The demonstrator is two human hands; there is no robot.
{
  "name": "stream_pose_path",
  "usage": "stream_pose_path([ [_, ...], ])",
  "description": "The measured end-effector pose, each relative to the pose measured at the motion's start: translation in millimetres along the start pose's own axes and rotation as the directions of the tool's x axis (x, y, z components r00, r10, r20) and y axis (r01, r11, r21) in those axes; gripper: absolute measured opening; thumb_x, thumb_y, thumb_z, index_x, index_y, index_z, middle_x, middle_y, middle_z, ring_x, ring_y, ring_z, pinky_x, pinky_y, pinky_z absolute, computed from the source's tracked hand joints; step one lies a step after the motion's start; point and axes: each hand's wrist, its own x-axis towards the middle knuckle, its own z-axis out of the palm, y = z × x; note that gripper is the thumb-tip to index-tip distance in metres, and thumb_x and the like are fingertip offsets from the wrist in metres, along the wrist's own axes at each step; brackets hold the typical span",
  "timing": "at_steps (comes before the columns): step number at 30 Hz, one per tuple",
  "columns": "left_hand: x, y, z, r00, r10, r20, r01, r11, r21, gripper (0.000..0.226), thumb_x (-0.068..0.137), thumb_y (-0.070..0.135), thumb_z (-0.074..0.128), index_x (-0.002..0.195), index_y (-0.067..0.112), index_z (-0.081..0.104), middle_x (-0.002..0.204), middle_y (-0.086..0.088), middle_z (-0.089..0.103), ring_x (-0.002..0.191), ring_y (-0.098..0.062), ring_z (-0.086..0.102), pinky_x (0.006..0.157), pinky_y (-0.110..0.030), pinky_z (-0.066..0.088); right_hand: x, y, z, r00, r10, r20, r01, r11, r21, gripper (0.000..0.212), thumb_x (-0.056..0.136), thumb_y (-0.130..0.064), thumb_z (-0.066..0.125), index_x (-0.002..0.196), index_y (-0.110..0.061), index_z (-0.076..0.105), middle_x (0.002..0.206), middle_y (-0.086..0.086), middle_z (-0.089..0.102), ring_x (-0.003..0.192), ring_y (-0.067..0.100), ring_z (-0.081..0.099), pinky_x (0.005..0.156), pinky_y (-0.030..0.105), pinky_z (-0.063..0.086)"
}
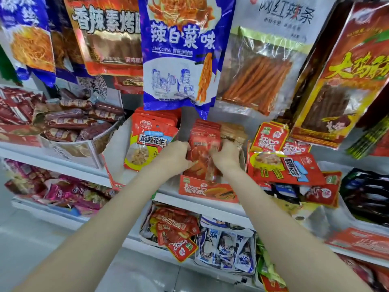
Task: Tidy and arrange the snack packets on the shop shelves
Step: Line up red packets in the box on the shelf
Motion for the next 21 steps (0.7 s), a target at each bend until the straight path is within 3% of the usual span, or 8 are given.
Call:
stream_pose_path([
  [2,-2,-1,5,1.000,0.020,-0.003,-0.020,0.999,0.034,0.042,0.083,0.018,0.065,0.122,0.006,0.055,0.115,-0.015,0.057,0.105,-0.029,0.056,0.085,-0.031,0.042,1,9,5,0.998,-0.013,0.069,0.021,0.992,-0.126,0.027,0.088,-0.015,0.058,0.114,-0.009,0.053,0.121,0.016,0.054,0.110,0.035,0.054,0.091,0.037,0.043],
  [6,-3,-7,8,0.999,0.033,-0.016,-0.033,0.999,-0.025,0.045,0.082,0.009,0.065,0.125,0.011,0.055,0.123,-0.010,0.057,0.106,-0.024,0.057,0.089,-0.031,0.045,3,13,3,0.989,0.054,0.137,-0.040,0.994,-0.101,0.035,0.084,-0.013,0.063,0.116,-0.012,0.049,0.117,0.011,0.062,0.108,0.031,0.058,0.088,0.036,0.045],
  [10,-5,-14,10,0.997,0.071,-0.027,-0.071,0.997,-0.020,0.046,0.082,0.003,0.062,0.126,0.015,0.054,0.122,-0.008,0.053,0.109,-0.023,0.054,0.090,-0.030,0.043,-3,10,1,0.999,-0.037,0.018,0.039,0.994,-0.104,0.027,0.087,-0.014,0.059,0.113,-0.013,0.051,0.112,0.008,0.064,0.103,0.029,0.059,0.076,0.031,0.042],
  [14,-3,-17,13,0.998,0.064,-0.021,-0.065,0.997,-0.050,0.046,0.081,-0.001,0.062,0.123,0.017,0.057,0.121,-0.007,0.052,0.108,-0.022,0.054,0.092,-0.033,0.046,2,2,0,0.982,-0.122,-0.145,0.111,0.990,-0.085,0.026,0.089,-0.011,0.055,0.114,-0.010,0.050,0.114,0.010,0.064,0.104,0.030,0.060,0.080,0.034,0.046],
  [17,2,-19,12,0.999,0.054,-0.006,-0.054,0.995,-0.078,0.045,0.080,0.003,0.065,0.122,0.015,0.057,0.121,-0.009,0.050,0.102,-0.023,0.057,0.089,-0.032,0.048,1,3,7,0.981,-0.186,-0.051,0.181,0.979,-0.089,0.036,0.085,-0.011,0.063,0.117,-0.009,0.045,0.115,0.011,0.062,0.107,0.028,0.059,0.082,0.033,0.046],
  [21,13,-9,17,0.996,-0.016,-0.088,0.004,0.991,-0.134,0.057,0.080,0.014,0.067,0.129,0.007,0.041,0.126,-0.013,0.044,0.109,-0.027,0.052,0.093,-0.033,0.043,-1,7,11,0.981,-0.185,0.049,0.186,0.983,-0.002,0.061,0.073,-0.014,0.077,0.118,-0.010,0.036,0.119,0.011,0.059,0.110,0.027,0.056,0.082,0.032,0.044],
])
